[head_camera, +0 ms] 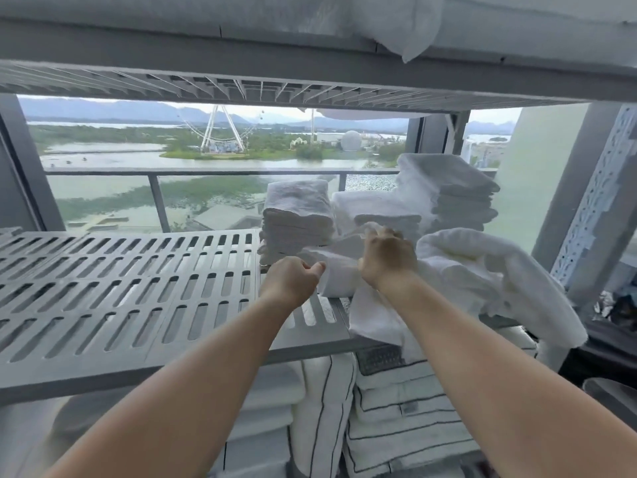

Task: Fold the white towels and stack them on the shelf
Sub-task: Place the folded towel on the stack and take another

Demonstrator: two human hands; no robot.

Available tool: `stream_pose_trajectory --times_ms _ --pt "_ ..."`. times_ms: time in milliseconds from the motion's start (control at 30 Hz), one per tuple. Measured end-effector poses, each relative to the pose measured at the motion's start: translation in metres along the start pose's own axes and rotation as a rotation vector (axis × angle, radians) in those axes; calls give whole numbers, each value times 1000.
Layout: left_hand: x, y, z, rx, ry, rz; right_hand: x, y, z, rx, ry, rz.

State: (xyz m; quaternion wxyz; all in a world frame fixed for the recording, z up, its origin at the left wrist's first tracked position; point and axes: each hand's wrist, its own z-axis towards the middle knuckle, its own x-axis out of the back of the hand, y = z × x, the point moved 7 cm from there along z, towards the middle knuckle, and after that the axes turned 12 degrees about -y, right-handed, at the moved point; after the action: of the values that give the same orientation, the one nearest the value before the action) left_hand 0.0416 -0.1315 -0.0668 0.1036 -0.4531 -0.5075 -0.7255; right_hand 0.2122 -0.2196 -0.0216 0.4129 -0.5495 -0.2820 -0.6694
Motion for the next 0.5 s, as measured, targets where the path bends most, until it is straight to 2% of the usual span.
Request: stream_pose_trajectory --times_ms 100,200,300,400,500 --pt "-5 11 -3 3 20 32 -5 21 -5 -124 -99 -48" --pt "-8 20 -1 19 85 53 -13 31 -9 -130 -153 -56" --pt "-17 25 3 63 89 34 -20 36 -7 -18 -117 -22" --pt "-25 27 6 109 150 -8 -22 37 -5 88 -3 29" --pt "-25 31 6 114 232 -48 -14 40 2 102 82 141"
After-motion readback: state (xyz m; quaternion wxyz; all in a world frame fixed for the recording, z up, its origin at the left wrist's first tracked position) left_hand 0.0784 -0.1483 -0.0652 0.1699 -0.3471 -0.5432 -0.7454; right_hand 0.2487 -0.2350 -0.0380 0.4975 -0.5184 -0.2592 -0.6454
